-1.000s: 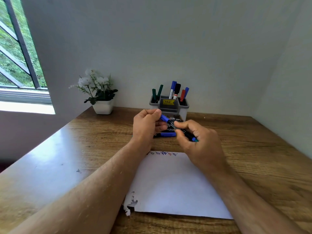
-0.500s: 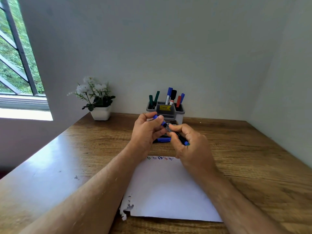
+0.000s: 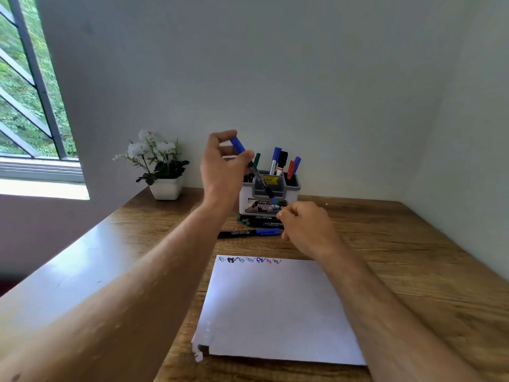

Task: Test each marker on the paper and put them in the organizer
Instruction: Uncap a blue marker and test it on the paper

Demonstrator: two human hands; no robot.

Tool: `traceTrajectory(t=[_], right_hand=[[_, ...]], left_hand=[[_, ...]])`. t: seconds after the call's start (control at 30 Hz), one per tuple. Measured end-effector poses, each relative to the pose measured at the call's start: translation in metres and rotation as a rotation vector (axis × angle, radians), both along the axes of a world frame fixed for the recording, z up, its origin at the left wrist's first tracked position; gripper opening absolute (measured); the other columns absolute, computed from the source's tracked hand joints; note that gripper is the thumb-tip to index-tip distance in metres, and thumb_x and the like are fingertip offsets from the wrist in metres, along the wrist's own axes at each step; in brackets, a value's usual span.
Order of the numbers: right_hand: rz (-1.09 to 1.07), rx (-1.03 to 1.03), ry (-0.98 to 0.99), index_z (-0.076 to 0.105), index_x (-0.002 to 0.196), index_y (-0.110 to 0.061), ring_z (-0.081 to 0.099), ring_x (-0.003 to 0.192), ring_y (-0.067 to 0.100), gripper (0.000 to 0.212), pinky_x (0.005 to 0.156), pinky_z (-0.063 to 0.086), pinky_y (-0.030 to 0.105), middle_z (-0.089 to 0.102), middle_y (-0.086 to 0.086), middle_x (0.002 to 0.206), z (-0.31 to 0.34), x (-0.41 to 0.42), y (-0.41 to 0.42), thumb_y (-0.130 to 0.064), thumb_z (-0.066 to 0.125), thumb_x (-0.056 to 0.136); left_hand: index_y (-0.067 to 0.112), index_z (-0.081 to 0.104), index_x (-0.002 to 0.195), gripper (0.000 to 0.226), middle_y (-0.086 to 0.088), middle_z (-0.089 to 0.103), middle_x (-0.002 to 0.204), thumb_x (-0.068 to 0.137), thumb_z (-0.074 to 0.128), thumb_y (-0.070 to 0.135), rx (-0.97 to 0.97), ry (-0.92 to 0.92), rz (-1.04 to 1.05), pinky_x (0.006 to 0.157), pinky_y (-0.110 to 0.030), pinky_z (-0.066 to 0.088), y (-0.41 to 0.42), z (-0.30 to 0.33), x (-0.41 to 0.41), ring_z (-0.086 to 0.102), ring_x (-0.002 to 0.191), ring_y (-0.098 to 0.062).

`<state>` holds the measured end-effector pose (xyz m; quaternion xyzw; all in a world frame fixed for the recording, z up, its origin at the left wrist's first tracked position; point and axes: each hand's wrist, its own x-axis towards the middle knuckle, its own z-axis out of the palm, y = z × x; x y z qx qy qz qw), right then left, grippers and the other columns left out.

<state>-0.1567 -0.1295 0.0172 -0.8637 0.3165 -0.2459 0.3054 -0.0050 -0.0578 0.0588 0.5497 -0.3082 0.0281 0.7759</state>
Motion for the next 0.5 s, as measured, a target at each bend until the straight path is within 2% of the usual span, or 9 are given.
traceTrajectory(t=[0.07,0.17,0.2,0.33,0.4,0.5], right_hand=[[-0.055,-0.042,0.044,0.067,0.102,-0.023,0.065,0.082,0.014,0.023,0.062,0.048,0.025,0.069,0.001,0.09,-0.011,0.006,-0.001,-0.028,0.046,0.1],[-0.067,-0.063,0.15,0.069,0.099,-0.027,0.061,0.086,0.012,0.018,0.074,0.055,0.03,0.065,-0.004,0.093,-0.019,0.014,-0.001,-0.023,0.052,0.095],[-0.062,-0.062,0.175,0.068,0.096,-0.029,0.06,0.085,0.011,0.017,0.075,0.055,0.031,0.064,-0.005,0.092,-0.02,0.015,0.0,-0.021,0.053,0.093],[-0.083,-0.091,0.2,0.065,0.092,-0.032,0.058,0.083,0.009,0.015,0.07,0.053,0.029,0.062,-0.007,0.091,-0.02,0.017,0.001,-0.02,0.056,0.089],[-0.089,-0.096,0.185,0.065,0.093,-0.031,0.059,0.084,0.01,0.014,0.073,0.056,0.031,0.062,-0.005,0.095,-0.018,0.018,0.0,-0.02,0.058,0.09],[-0.087,-0.111,0.19,0.066,0.097,-0.029,0.06,0.085,0.011,0.012,0.074,0.057,0.031,0.064,-0.002,0.098,-0.016,0.018,-0.002,-0.021,0.059,0.09]], left_hand=[[0.03,0.057,0.115,0.04,0.003,0.067,0.093,0.087,0.076,0.008,0.015,-0.072,0.066,0.073,-0.032,0.063,-0.009,0.011,0.01,0.072,0.082,-0.011],[0.023,0.058,0.123,0.04,0.005,0.067,0.097,0.089,0.074,0.008,0.08,-0.342,0.209,0.07,-0.017,0.057,-0.021,0.02,0.021,0.066,0.08,-0.001],[0.02,0.059,0.124,0.04,0.003,0.067,0.1,0.089,0.072,0.006,0.088,-0.416,0.246,0.071,-0.016,0.056,-0.024,0.02,0.024,0.065,0.083,-0.001],[0.018,0.06,0.125,0.04,-0.005,0.066,0.109,0.091,0.068,0.001,0.101,-0.447,0.288,0.08,-0.035,0.061,-0.037,0.013,0.038,0.065,0.091,-0.012],[0.021,0.058,0.127,0.04,-0.006,0.066,0.11,0.092,0.068,0.004,0.204,-0.459,0.277,0.083,-0.041,0.061,-0.043,0.006,0.044,0.066,0.094,-0.016],[0.025,0.057,0.128,0.041,-0.004,0.066,0.109,0.092,0.071,0.012,0.376,-0.478,0.268,0.085,-0.042,0.06,-0.049,-0.003,0.051,0.067,0.089,-0.017]])
